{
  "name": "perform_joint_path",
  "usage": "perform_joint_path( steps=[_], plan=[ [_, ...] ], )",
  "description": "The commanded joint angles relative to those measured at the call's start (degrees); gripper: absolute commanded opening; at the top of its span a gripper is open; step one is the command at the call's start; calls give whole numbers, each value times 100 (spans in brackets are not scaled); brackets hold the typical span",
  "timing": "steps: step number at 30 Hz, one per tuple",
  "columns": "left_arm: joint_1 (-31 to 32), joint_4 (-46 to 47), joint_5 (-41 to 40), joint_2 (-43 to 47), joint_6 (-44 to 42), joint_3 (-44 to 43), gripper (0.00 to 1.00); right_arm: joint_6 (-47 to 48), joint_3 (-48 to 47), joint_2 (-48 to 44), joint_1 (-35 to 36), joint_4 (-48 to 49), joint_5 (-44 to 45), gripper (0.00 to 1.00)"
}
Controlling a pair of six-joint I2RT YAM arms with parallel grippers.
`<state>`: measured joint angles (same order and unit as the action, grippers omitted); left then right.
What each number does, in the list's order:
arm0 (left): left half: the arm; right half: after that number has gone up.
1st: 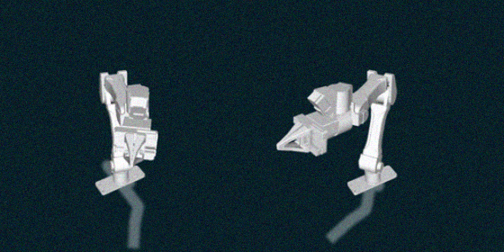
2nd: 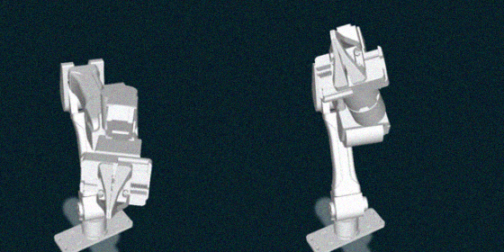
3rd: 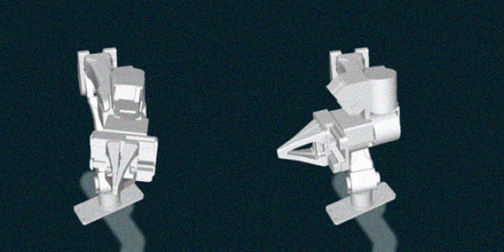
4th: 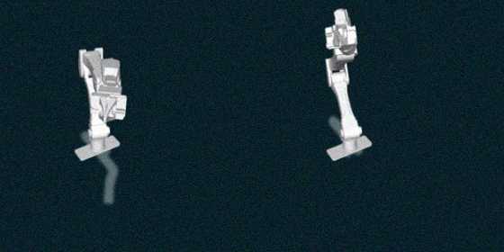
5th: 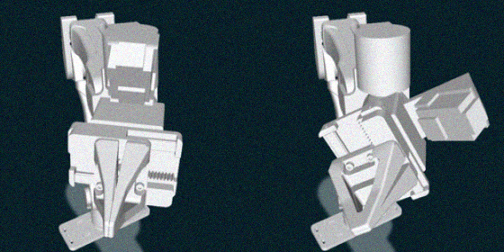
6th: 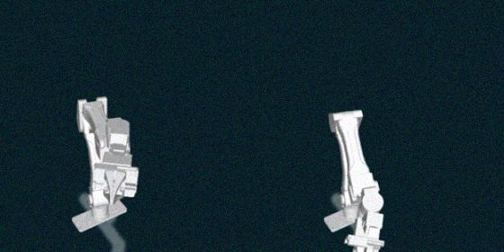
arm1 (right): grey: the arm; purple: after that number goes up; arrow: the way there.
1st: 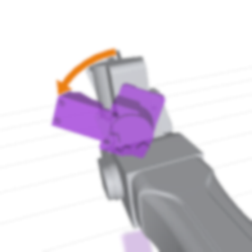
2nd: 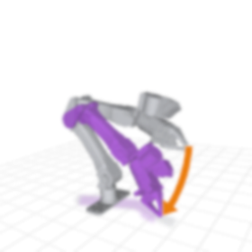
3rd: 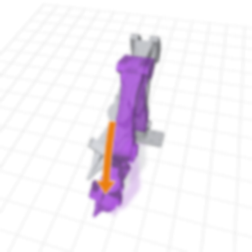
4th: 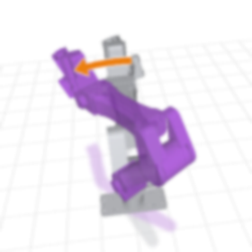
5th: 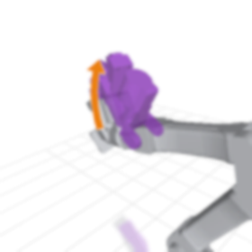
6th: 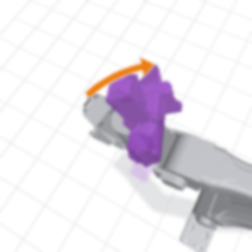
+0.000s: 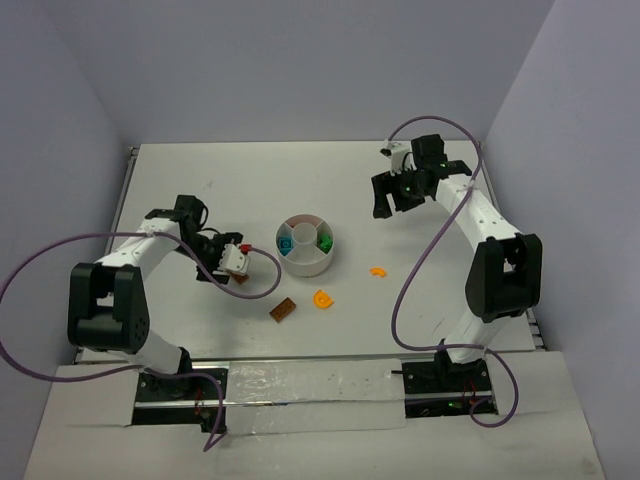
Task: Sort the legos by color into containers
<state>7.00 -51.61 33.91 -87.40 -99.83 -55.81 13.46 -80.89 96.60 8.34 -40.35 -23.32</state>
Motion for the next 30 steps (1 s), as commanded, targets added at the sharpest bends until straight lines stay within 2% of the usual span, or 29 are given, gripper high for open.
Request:
perform_joint_path(
  steps=[1, 4, 11, 16, 20, 30],
  plan=[
    [253, -2, -31, -176, -535, -200, 79, 107, 55, -291, -127, 16, 128, 82],
    [421, 28, -213, -352, -551, -234, 74, 131, 54, -270, -168, -8, 136, 82],
    [709, -49, -451, -853, -363, -515, 71, 131, 29, -238, -218, -17, 157, 82],
    [844, -119, -741, -1074, -412, -565, 63, 151, 46, -253, -256, -34, 193, 82],
    [856, -162, -1003, -1066, -604, -446, 58, 174, 46, -264, -299, -43, 205, 82],
    [1132, -148, -1432, -901, -642, -26, 54, 139, 2, -177, -332, -8, 188, 82]
  ],
)
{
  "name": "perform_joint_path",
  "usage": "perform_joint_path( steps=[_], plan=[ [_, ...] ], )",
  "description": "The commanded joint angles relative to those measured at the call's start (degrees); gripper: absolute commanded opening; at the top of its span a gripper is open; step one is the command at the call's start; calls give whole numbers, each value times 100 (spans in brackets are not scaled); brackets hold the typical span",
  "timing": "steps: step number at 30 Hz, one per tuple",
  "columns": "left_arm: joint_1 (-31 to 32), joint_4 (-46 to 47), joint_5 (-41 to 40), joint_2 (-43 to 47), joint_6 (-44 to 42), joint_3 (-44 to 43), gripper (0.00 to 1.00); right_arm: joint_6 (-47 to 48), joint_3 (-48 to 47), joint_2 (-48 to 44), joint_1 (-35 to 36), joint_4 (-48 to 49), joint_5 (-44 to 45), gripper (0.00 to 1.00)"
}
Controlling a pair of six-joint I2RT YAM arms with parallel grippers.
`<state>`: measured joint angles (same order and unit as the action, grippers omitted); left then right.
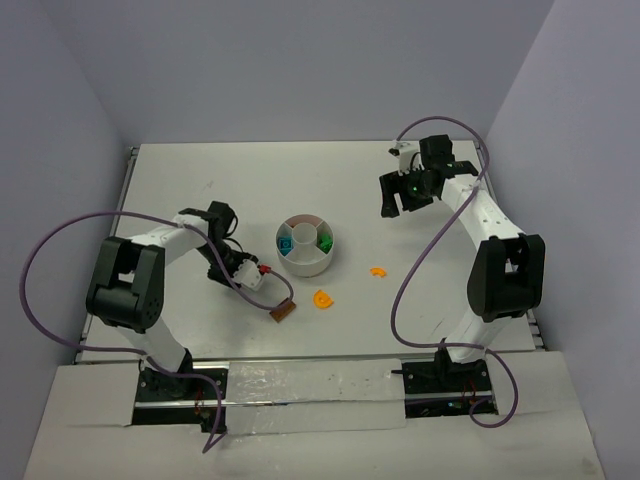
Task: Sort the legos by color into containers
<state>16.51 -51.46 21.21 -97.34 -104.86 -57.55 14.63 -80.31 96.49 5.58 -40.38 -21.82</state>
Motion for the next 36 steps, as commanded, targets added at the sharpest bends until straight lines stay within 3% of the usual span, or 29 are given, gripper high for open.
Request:
perform_joint_path(
  steps=[1, 6, 11, 17, 20, 21, 25, 26, 30, 31, 36],
  plan=[
    [257, -172, -189, 91, -121, 156, 53, 22, -64, -165, -49, -5, 55, 82],
    [467, -213, -254, 87, 106, 104, 47, 22, -114, -121, -49, -20, 62, 82],
    [635, -338, -19, 278, 416, 48, 32, 61, -146, -125, -49, -48, 73, 82],
    [634, -879, 1223, 749, 1320, -873, 2, 133, -223, -165, -49, -182, 50, 81],
    [610, -679, 2104, 1055, 2243, -1414, 0, 141, -211, -180, -55, -223, -27, 81],
    [571, -415, 2601, 1235, 2795, -1505, 0, 130, -183, -197, -50, -217, -83, 82],
    [555, 1521, 3346, 1779, 5087, -1254, 0, 55, -209, -182, -56, -206, -156, 82],
    [556, 2636, 3424, 1993, 6149, -1004, 0, 39, -250, -174, -50, -198, -163, 81],
    [600, 5245, 3168, 2290, 8888, -207, 0, 31, -297, -174, -49, -212, -124, 82],
    [617, 5808, 3087, 2273, 9177, -90, 0, 36, -301, -169, -49, -216, -115, 82],
    [660, 6857, 3056, 1800, 10220, 43, 0, 27, -349, -117, -49, -233, -90, 82]
  ],
)
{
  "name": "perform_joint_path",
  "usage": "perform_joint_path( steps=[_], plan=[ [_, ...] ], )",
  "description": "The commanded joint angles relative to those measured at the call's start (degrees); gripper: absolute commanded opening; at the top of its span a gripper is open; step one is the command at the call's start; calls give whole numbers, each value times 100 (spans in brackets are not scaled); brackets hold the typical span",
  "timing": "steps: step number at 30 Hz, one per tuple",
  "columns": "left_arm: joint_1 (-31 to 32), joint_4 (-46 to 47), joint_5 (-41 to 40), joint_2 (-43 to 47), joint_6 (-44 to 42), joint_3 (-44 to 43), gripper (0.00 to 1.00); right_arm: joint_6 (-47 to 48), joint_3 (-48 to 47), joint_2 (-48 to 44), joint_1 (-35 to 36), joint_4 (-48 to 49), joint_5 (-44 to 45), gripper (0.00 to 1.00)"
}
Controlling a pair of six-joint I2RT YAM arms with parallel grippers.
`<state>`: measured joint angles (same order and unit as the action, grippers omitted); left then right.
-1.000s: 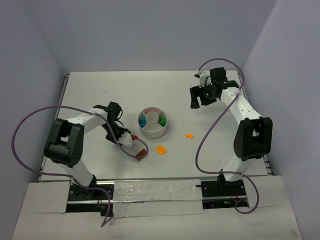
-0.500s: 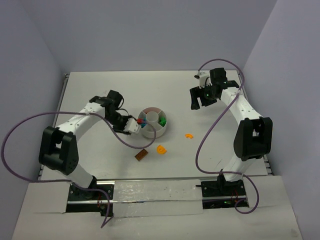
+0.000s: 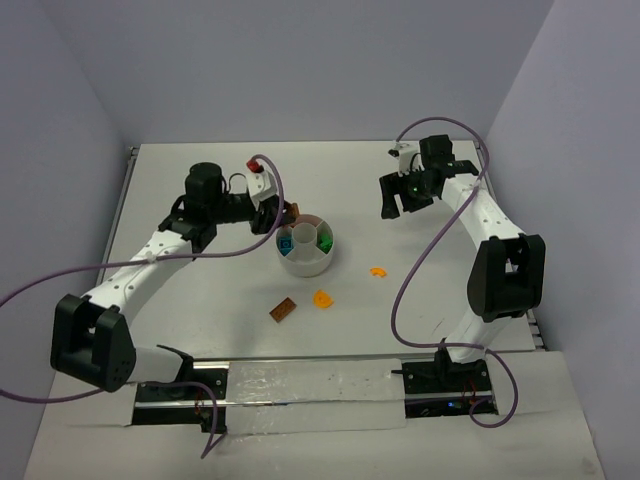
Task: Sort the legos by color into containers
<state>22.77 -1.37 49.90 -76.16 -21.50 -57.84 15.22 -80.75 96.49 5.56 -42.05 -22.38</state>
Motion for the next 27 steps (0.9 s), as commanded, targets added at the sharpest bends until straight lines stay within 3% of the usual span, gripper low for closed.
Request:
perform_joint_path(
  steps=[1, 10, 27],
  plan=[
    [35, 1983, 213, -382, 2097, 88, 0, -28, -310, -113, -46, -66, -25, 82],
    [73, 3073, 43, -784, 2984, 327, 0, 26, -364, -69, -46, -110, -3, 82],
    [158, 3271, -182, -1598, 2710, 394, 9, 51, -282, -104, -47, -101, 76, 82]
  ],
)
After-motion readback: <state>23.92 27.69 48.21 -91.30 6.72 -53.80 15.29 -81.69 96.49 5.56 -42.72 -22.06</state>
